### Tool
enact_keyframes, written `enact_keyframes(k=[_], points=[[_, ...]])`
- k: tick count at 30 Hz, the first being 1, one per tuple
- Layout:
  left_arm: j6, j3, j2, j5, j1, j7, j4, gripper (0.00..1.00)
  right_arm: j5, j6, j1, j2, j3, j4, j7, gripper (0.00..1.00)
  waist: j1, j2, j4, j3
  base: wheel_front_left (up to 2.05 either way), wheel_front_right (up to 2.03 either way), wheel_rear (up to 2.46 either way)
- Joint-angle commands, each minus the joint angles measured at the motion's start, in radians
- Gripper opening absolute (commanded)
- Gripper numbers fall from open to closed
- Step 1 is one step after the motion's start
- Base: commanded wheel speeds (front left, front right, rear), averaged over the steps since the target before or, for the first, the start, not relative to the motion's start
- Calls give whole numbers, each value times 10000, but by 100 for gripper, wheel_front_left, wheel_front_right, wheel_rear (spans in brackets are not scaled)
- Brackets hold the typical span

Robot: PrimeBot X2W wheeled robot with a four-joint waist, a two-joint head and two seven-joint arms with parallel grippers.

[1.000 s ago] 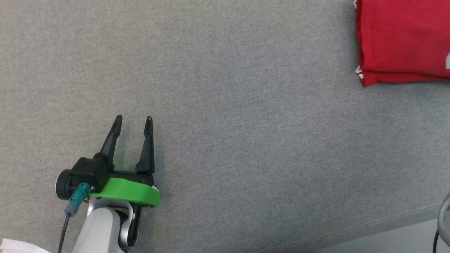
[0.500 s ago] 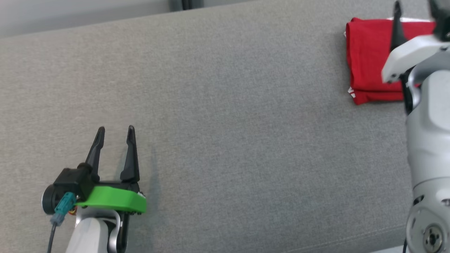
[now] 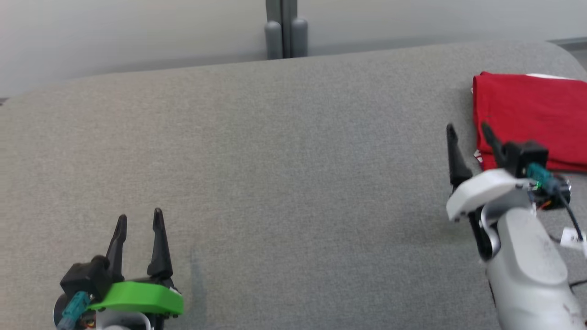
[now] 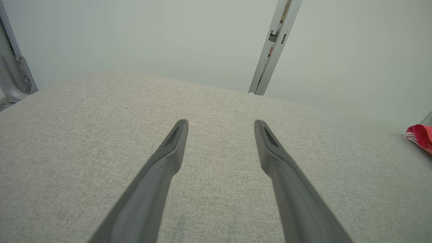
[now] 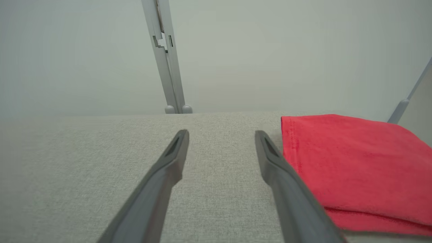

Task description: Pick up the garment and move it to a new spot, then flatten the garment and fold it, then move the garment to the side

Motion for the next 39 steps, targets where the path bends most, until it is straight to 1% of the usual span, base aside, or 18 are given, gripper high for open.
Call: enact_keyframes(k=[1, 6, 10, 16, 24, 34, 35, 39], points=[[-8, 7, -3, -49, 248, -2, -29, 100, 369, -17, 472, -58, 259, -286, -36, 100, 0, 0, 270, -360, 0, 0, 0], [-22, -120, -36, -73, 737, 0, -30, 100, 1216, -17, 2076, -55, 919, -1521, -39, 100, 0, 0, 316, -625, 0, 0, 0], [17, -202, -48, -69, 1114, -2, -51, 100, 1641, -17, 3167, -54, 1024, -2480, -39, 100, 0, 0, 321, -795, 0, 0, 0], [162, -307, -59, -30, 1632, 0, -280, 100, 1792, -17, 4359, -53, 1310, -3381, -40, 100, 0, 0, 279, -936, 0, 0, 0], [285, -486, -59, -219, 1821, -2, -350, 100, 1795, -17, 4979, -51, 1352, -3581, -40, 100, 0, 0, 353, -1131, 0, 0, 0], [248, -610, -59, -194, 1852, 0, -281, 100, 1764, -17, 4902, -49, 1317, -3552, -41, 100, 0, 0, 403, -1202, 0, 0, 0], [255, -603, -77, -241, 1680, 3, -251, 0, 1737, 0, 4901, -8, 1343, -3487, 1, 0, 0, 0, 403, -1202, 0, 0, 0], [249, -595, -99, -441, 1652, 54, 15, 0, 1935, 0, 4985, 45, 1317, -3229, 91, 0, 0, 0, 404, -1204, 0, 0, 0]])
